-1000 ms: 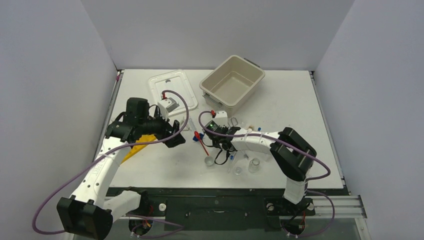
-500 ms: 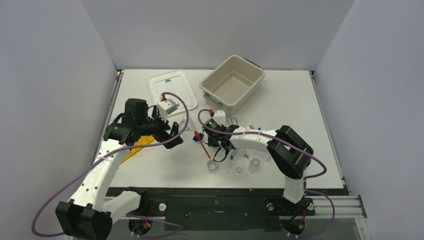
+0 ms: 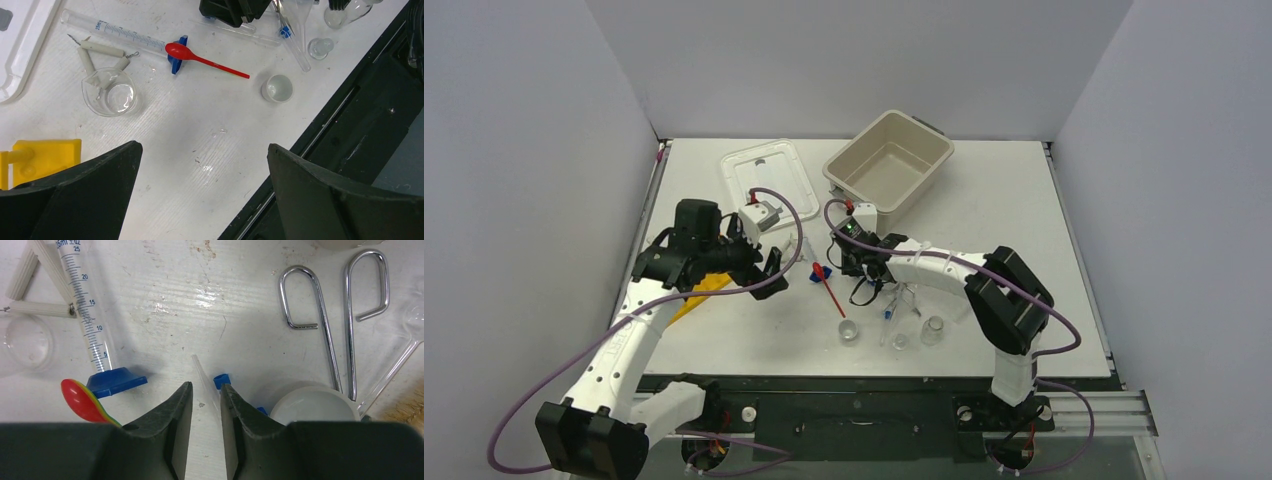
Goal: Organize the chemistry lab equipment
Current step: Place the chemistry item at the center of the board, then pick up the test tube at the center of the board.
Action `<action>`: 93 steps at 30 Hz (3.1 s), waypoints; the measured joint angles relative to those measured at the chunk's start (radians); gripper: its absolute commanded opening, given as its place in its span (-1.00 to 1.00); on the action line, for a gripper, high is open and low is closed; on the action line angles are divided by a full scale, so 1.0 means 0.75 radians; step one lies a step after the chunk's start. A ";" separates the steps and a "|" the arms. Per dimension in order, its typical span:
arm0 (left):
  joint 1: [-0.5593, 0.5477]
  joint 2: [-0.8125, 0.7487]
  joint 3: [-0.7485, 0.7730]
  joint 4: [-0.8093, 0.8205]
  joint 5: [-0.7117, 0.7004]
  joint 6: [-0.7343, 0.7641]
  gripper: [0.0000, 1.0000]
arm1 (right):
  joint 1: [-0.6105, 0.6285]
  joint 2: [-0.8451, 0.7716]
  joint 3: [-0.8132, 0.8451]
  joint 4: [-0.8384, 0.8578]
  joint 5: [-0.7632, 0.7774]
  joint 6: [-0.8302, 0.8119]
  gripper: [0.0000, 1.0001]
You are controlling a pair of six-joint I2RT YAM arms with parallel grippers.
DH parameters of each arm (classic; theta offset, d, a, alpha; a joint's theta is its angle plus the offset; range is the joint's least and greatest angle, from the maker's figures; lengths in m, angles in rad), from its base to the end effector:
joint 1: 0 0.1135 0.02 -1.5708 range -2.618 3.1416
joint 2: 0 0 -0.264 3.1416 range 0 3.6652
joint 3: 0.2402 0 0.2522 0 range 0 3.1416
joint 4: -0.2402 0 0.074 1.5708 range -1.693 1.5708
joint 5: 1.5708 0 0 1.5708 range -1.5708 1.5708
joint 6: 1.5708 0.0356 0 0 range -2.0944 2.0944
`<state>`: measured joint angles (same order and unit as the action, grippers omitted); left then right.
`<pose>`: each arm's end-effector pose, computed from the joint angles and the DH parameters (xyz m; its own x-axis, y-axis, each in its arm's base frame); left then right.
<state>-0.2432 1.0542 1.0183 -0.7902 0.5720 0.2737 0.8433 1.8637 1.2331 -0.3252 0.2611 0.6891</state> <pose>0.1963 -0.0686 0.3178 -0.5361 0.3672 -0.7601 0.7307 0.6528 -0.2000 0.2675 0.2866 0.1817 -0.8150 0.0084 -0.5794 -0.1351 0.9696 0.2041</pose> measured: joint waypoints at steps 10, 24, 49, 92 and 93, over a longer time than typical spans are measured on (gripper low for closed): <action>-0.001 0.000 -0.012 -0.002 -0.021 0.022 0.93 | -0.024 0.043 0.019 -0.039 0.005 -0.033 -0.60; -0.001 0.000 -0.012 -0.007 -0.031 0.032 0.93 | -0.024 0.090 0.024 -0.079 0.009 -0.045 -0.64; -0.001 -0.004 -0.012 -0.012 0.033 -0.041 0.93 | 0.017 -0.082 0.179 -0.157 0.110 -0.065 -1.00; 0.092 -0.111 -0.006 0.321 0.422 -0.340 -0.89 | 0.382 -0.483 0.124 0.439 0.128 0.119 -0.67; 0.092 -0.111 -0.006 0.308 0.410 -0.313 -0.98 | 0.356 -0.483 0.125 0.421 0.065 0.138 -0.55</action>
<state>-0.1741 0.9707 1.0142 -0.5591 0.8795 0.0387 1.1103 1.5013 1.3270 -0.0093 0.3099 0.7925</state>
